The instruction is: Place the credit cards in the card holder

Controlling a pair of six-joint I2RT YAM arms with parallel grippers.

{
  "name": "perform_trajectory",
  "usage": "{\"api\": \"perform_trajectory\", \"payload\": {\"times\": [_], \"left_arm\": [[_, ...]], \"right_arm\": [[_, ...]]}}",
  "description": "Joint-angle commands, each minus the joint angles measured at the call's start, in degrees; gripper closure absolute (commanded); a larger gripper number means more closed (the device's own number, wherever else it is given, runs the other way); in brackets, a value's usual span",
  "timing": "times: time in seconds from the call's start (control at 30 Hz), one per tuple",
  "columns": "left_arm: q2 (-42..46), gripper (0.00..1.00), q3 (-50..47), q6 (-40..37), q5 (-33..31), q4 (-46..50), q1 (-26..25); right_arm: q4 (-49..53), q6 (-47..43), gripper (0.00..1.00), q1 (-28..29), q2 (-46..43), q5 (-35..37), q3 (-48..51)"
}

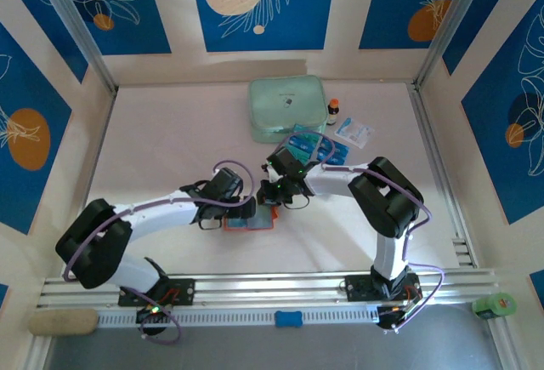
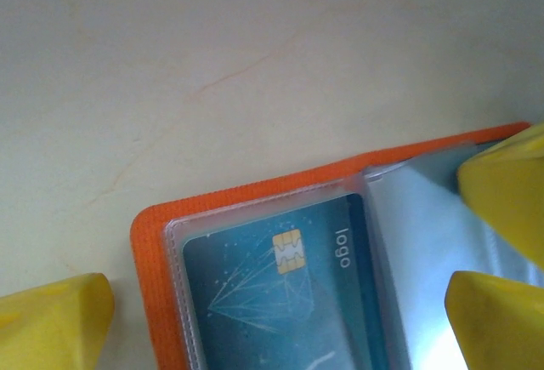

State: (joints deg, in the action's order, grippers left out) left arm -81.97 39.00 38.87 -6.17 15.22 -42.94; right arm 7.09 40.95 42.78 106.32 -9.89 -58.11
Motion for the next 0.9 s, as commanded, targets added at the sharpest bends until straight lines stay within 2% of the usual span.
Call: {"api": "perform_trajectory", "payload": {"times": [0.0, 0.17, 0.33, 0.6, 0.87], "left_arm": [[-1.06, 0.0, -1.36, -0.82, -0.15, -1.38, -0.7], [-2.09, 0.04, -2.33, -1.02, -0.42, -2.09, -0.81], [-2.53, 0.11, -2.92, -1.16, -0.09, -2.9, -0.9], [-2.84, 0.19, -3.56, -0.77, 0.42, -4.12, -0.96], [-1.17, 0.15, -3.55, -0.38, 0.21, -3.61, -0.95]], "right_arm": [[-0.13, 1.06, 0.95, -0.16, 1.01, -1.89, 0.8], [-0.32, 1.24, 0.95, -0.17, 1.08, -2.24, 0.8], [-0.3, 1.2, 0.95, -0.51, -0.49, -2.46, 0.95], [-0.45, 2.3, 0.82, -1.21, -4.9, -1.31, 3.15], [-1.03, 3.56, 0.8, 0.02, -6.66, -0.36, 4.26]]}}
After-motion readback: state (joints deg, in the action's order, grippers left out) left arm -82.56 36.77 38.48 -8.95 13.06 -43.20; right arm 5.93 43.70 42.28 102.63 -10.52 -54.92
